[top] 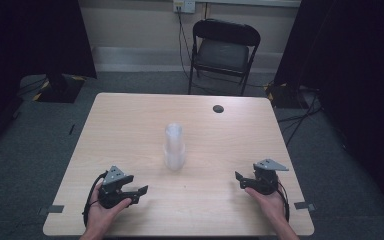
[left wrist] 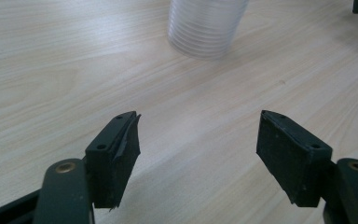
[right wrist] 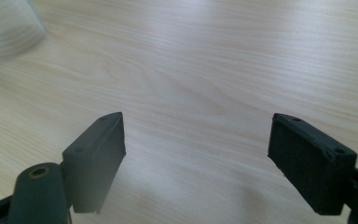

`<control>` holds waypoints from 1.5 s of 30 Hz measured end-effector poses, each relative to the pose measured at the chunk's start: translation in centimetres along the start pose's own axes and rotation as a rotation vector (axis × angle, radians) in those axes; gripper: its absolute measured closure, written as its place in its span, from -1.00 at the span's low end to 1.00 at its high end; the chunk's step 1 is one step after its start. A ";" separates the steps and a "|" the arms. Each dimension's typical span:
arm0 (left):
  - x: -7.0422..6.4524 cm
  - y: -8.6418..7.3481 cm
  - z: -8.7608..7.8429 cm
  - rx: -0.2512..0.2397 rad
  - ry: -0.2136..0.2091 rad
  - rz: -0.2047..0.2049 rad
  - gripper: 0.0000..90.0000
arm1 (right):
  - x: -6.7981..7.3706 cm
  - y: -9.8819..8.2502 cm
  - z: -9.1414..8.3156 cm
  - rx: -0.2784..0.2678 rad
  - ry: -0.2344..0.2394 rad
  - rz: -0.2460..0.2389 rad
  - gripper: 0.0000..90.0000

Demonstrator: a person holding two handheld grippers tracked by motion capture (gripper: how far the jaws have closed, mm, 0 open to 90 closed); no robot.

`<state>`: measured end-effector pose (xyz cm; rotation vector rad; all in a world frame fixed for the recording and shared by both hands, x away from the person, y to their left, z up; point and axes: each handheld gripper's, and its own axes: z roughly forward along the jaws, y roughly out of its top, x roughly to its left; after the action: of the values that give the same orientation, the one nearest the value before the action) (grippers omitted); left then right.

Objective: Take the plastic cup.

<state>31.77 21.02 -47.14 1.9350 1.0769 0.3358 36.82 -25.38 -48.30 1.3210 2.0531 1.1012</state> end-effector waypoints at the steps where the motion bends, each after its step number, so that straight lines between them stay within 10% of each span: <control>1: 0.0 0.0 0.0 -0.001 -0.009 0.001 -0.34 | 0.1 0.0 -0.1 -0.006 0.001 -0.004 -0.59; 19: 0.3 0.0 0.0 0.016 -0.002 -0.023 -0.36 | 2.4 1.0 -1.1 -0.044 0.128 -0.083 -0.04; 45: 0.1 -0.1 0.1 0.038 0.033 0.011 -0.37 | 6.7 6.0 -1.4 -0.112 0.304 -0.122 -0.02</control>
<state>31.86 21.03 -47.26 1.9757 1.1018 0.3569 36.12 -18.59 -42.30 1.0098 2.2135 1.4082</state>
